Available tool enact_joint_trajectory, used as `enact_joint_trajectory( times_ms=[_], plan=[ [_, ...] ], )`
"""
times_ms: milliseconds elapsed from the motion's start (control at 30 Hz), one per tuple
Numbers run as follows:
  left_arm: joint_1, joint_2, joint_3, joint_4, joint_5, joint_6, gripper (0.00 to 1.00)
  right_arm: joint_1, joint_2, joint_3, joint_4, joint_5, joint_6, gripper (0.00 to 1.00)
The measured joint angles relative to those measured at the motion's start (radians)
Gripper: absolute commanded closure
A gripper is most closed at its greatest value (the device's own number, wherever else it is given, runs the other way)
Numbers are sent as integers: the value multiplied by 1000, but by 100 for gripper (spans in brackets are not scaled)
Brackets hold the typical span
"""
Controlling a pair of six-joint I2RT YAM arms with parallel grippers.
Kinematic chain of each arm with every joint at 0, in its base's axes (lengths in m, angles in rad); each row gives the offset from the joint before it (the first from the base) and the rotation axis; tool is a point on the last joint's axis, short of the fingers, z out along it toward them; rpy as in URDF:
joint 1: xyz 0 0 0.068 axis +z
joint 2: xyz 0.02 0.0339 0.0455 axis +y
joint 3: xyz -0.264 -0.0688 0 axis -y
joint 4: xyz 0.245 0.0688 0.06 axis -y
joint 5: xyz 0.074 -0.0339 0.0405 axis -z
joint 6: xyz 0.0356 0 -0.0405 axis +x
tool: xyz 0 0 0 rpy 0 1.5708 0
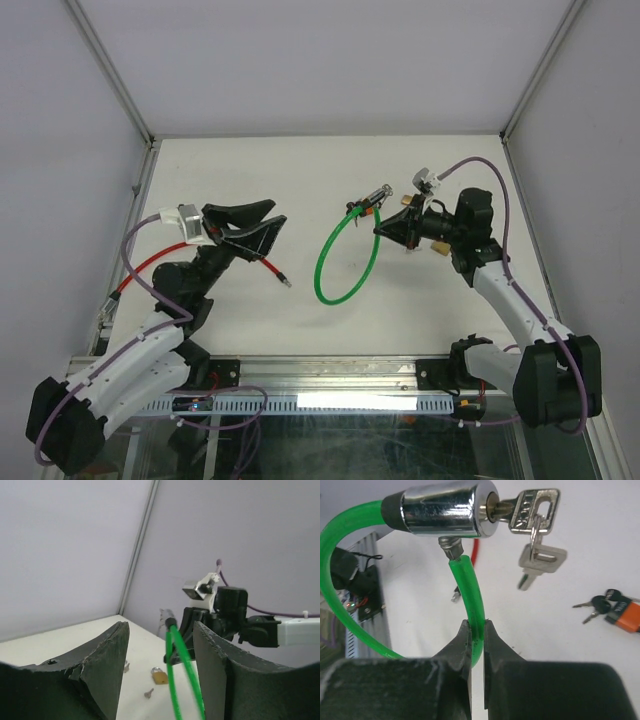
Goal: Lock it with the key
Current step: Lock the lock.
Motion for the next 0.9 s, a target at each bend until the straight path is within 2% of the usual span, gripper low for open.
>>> enact_joint_trajectory(
  times_ms=[100, 200, 367, 467, 700, 900],
  plan=[
    [-62, -68, 64, -123, -40, 13, 47, -2, 0, 23, -32, 98, -33, 100],
    [-172, -37, 137, -219, -95, 23, 47, -2, 0, 50, -50, 182, -53, 100],
    [-393, 126, 256, -315, -259, 93, 45, -2, 2, 116, -83, 301, -69, 100],
    [-465, 255, 320, -336, -344, 142, 45, 3, 5, 145, -85, 358, -69, 100],
    [-515, 600, 485, -364, -491, 229, 46, 19, 17, 165, -90, 457, -56, 100],
    [-515, 806, 595, -364, -558, 270, 48, 20, 18, 165, -92, 480, -34, 100]
  ],
)
